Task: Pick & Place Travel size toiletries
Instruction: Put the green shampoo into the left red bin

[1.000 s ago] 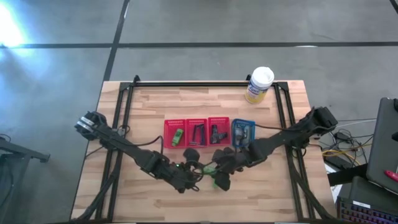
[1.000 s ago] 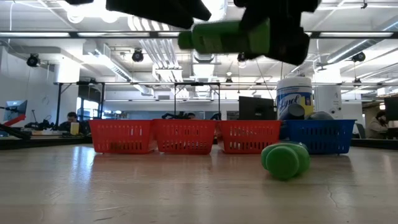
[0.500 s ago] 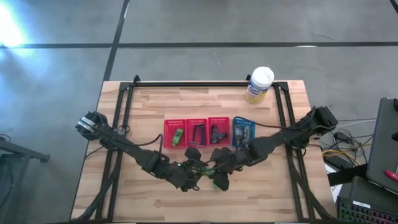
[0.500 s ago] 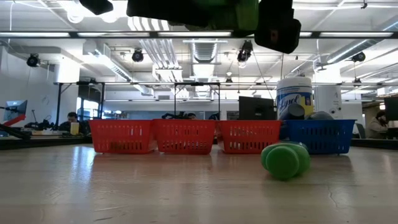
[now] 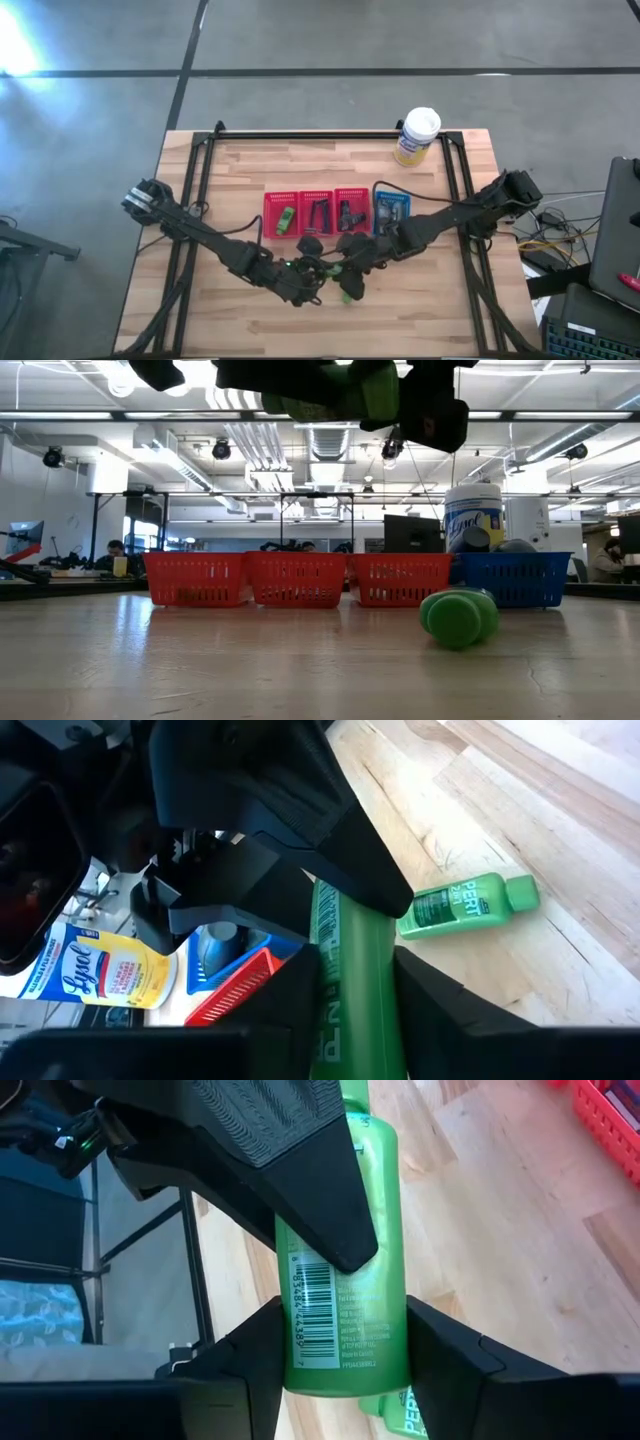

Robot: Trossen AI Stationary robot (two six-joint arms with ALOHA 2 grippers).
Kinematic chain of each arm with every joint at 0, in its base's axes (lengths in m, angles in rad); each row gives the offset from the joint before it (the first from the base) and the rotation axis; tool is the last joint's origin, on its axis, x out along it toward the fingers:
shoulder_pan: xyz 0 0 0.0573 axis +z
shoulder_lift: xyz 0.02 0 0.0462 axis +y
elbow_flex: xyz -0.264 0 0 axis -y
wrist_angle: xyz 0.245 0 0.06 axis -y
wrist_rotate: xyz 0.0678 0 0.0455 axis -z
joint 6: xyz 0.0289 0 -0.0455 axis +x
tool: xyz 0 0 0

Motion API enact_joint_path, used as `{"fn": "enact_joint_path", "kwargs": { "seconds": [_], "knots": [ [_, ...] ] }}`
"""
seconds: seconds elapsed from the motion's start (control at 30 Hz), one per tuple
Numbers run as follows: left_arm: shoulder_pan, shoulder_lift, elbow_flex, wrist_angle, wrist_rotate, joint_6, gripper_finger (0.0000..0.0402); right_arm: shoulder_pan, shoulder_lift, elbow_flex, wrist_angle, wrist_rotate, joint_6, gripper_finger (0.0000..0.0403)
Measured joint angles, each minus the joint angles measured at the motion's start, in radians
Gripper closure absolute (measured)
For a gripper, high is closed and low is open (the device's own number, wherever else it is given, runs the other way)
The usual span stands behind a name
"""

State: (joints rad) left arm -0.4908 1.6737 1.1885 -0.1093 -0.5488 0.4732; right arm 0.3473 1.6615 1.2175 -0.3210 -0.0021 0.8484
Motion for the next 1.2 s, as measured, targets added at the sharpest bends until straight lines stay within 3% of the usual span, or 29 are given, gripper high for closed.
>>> {"fn": "enact_joint_path", "kwargs": {
  "seconds": [0.33,0.53,0.67,0.8,1.07,1.2],
  "knots": [
    [0.004,-0.011,-0.001,-0.118,-0.056,-0.121,0.0301,0.017,-0.023,0.0,-0.087,0.007,0.012,0.0142],
    [0.005,-0.042,-0.002,-0.237,-0.147,-0.333,0.0301,0.063,-0.116,0.0,-0.188,0.26,0.033,0.0094],
    [0.008,-0.081,-0.023,-0.314,-0.234,-0.615,0.0301,0.07,-0.196,0.0,-0.289,0.445,0.107,0.0074],
    [0.021,-0.136,-0.073,-0.445,-0.254,-1.014,0.0301,0.08,-0.274,-0.006,-0.393,0.578,0.186,0.0062],
    [0.092,-0.327,-0.247,-0.512,-0.24,-1.778,0.0301,0.089,-0.361,-0.053,-0.45,0.665,0.27,0.0065],
    [0.148,-0.387,-0.353,-0.448,-0.254,-1.892,0.0301,0.089,-0.364,-0.082,-0.448,0.668,0.304,0.0079]
  ]
}}
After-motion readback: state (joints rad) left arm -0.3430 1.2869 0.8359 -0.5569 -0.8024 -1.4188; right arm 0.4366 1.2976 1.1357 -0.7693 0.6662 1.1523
